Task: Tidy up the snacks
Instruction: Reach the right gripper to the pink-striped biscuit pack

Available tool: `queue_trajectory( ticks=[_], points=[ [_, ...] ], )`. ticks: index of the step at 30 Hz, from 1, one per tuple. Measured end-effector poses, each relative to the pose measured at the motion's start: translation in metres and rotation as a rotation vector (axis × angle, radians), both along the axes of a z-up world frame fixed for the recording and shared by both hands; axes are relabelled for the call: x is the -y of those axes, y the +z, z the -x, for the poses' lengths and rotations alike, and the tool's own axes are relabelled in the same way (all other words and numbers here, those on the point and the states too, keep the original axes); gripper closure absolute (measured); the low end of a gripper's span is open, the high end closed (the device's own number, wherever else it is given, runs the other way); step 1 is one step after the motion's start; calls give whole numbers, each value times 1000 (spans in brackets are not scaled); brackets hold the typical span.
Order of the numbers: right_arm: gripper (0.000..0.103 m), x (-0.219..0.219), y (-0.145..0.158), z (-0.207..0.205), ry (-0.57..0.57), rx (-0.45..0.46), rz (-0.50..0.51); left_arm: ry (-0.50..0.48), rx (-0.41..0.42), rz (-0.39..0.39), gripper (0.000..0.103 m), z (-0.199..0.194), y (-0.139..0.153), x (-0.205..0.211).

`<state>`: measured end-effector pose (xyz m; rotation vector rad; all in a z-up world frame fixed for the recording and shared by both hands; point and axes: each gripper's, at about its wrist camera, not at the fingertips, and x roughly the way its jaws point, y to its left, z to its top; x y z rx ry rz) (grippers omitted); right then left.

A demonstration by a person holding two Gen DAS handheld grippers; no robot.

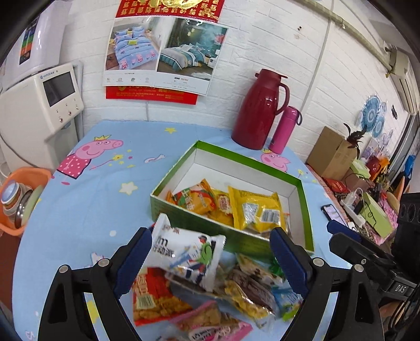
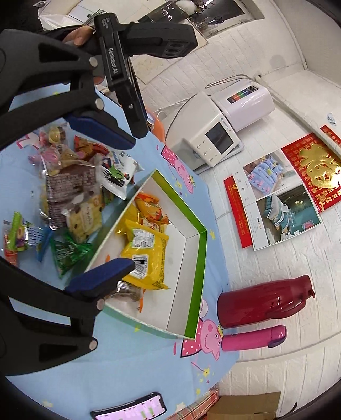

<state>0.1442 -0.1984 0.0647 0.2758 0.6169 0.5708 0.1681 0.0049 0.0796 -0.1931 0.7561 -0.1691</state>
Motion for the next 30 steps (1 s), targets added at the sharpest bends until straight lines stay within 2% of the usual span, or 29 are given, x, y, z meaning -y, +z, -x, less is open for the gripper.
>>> queue_trajectory(
  ticks=[5, 9, 16, 21, 24, 27, 29, 30],
  points=[
    [18, 15, -13, 41, -33, -12, -18, -14, -32, 27, 10, 37, -17, 4],
    [18, 20, -35, 61, -29, -77, -78, -5, -70, 44, 10, 61, -38, -3],
    [18, -25, -77, 69, 97, -212, -55, 71, -157, 64, 10, 93, -77, -38],
    [28, -67, -92, 55, 163, -258, -12, 94, -172, 79, 11, 110, -90, -60],
    [39, -86, -100, 45, 173, -266, 14, 85, -171, 85, 15, 116, -92, -66],
    [51, -102, -105, 31, 167, -269, 21, 54, -162, 106, 19, 121, -91, -69],
    [72, -103, -110, 26, 148, -279, 44, 24, -147, 109, 20, 121, -87, -67],
    [73, -100, -112, 27, 159, -281, 27, 8, -139, 108, 20, 120, -85, -65]
  ],
)
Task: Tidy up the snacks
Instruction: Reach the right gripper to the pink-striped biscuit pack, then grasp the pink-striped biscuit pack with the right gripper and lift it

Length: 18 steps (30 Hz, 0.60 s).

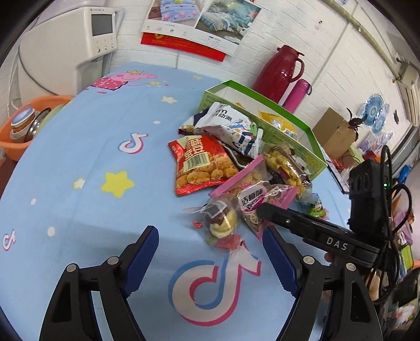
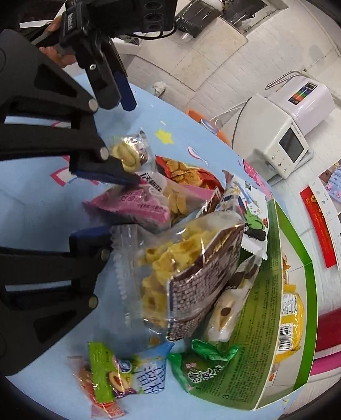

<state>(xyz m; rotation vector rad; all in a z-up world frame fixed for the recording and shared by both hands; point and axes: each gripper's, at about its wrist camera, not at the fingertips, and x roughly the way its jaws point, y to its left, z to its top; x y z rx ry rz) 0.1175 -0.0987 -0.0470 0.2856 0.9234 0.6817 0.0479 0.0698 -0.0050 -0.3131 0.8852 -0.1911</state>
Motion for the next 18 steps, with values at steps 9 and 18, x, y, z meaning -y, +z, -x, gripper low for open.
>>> queue_trajectory(
  ticks=[9, 18],
  points=[
    [73, 72, -4, 43, -7, -38, -22, -259, -10, 26, 33, -31, 3, 62],
    [57, 95, -3, 71, -56, 4, 23, -372, -60, 12, 37, -52, -8, 112]
  ],
)
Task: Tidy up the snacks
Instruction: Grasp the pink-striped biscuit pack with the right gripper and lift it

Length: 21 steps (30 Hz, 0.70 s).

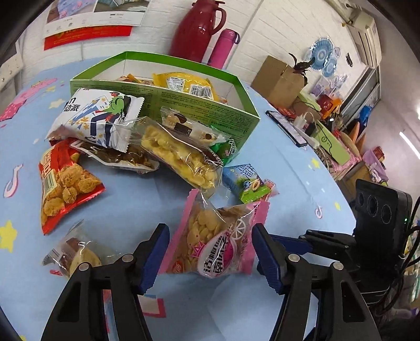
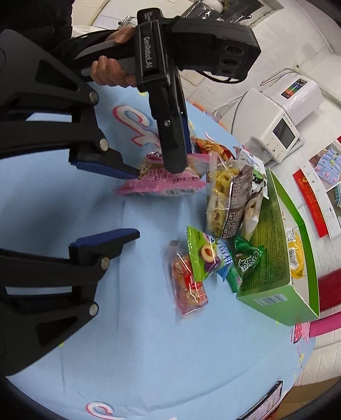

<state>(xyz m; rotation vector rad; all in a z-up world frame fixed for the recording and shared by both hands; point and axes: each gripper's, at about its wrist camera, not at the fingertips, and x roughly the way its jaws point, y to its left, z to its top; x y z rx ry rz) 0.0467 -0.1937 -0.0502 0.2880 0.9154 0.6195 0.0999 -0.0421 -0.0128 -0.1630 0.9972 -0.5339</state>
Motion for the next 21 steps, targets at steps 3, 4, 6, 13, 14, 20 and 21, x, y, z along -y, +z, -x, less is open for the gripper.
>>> queue_trajectory(
  ticks=[3, 4, 6, 13, 14, 20, 21],
  points=[
    [55, -6, 1, -6, 24, -2, -18, 35, -11, 10, 37, 5, -2, -15],
    [55, -8, 0, -8, 34, -3, -25, 45, -23, 18, 37, 5, -4, -19],
    [55, -18, 0, -13, 45, -11, -42, 49, -41, 21, 47, 4, -8, -24],
    [61, -26, -1, -18, 37, -6, -48, -20, -65, 47, 56, -6, -18, -15],
    [73, -25, -2, -18, 32, -7, -35, -13, -66, 62, 59, -6, -19, -14],
    [84, -20, 11, -5, 48, 9, -36, -12, -41, 86, 74, 11, -2, -13],
    [84, -20, 17, -2, 52, 26, -35, -13, -25, 86, 74, 14, 4, -13]
  ],
)
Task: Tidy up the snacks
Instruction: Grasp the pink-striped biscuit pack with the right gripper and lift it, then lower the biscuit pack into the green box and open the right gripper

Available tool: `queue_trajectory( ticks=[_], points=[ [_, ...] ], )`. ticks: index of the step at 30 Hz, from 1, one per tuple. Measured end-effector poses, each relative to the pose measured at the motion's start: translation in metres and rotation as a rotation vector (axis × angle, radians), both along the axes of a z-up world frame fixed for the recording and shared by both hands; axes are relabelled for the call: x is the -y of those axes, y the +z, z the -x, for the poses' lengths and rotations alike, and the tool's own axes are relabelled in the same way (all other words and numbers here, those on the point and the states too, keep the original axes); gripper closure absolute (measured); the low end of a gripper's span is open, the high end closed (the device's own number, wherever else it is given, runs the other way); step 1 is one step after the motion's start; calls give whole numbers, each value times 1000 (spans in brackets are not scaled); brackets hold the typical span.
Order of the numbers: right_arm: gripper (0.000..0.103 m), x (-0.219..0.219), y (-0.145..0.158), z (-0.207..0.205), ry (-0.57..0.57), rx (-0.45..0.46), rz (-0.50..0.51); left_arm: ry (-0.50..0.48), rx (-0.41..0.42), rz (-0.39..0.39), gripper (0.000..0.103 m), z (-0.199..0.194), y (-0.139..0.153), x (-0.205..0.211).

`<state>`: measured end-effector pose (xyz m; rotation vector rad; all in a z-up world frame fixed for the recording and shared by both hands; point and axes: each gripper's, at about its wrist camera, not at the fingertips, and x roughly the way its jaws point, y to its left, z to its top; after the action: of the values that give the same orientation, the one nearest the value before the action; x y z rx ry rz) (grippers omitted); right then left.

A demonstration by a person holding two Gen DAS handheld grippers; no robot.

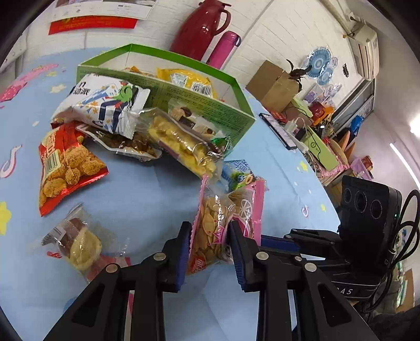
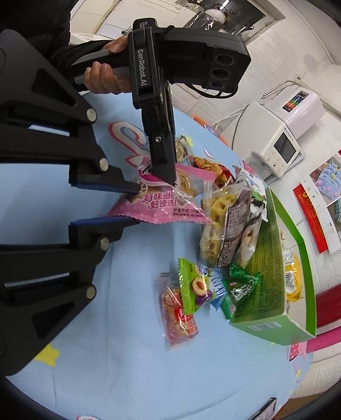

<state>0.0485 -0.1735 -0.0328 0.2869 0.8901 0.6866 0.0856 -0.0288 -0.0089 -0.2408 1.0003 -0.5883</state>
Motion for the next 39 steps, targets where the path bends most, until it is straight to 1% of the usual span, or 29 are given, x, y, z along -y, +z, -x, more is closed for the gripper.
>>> queue_trajectory(
  ticks=[3, 6, 11, 16, 20, 23, 27, 32, 37, 39],
  points=[
    [84, 1, 22, 3, 7, 57, -11, -1, 76, 7, 74, 7, 26, -2],
    [84, 2, 44, -2, 5, 109, -24, 9, 131, 21, 74, 1, 48, -6],
    [84, 0, 67, -29, -20, 165, -31, 46, 186, 23, 74, -30, 75, -7],
    [84, 0, 84, -65, -47, 194, -46, 75, 205, 42, 74, -69, 91, -12],
    [84, 0, 90, -96, -72, 203, -49, 96, 211, 56, 74, -99, 93, -18],
    [84, -2, 90, -122, -82, 190, -53, 108, 209, 42, 74, -124, 90, -19],
    [84, -4, 79, -154, -96, 154, -61, 119, 181, 25, 74, -156, 78, -23],
    [84, -7, 63, -184, -103, 103, -70, 129, 141, 4, 74, -184, 59, -26],
    [84, -15, 53, -206, -107, 84, -49, 147, 119, -16, 74, -207, 46, -31],
    [81, -19, 51, -213, -101, 95, -26, 158, 114, -28, 72, -214, 41, -33]
  ],
)
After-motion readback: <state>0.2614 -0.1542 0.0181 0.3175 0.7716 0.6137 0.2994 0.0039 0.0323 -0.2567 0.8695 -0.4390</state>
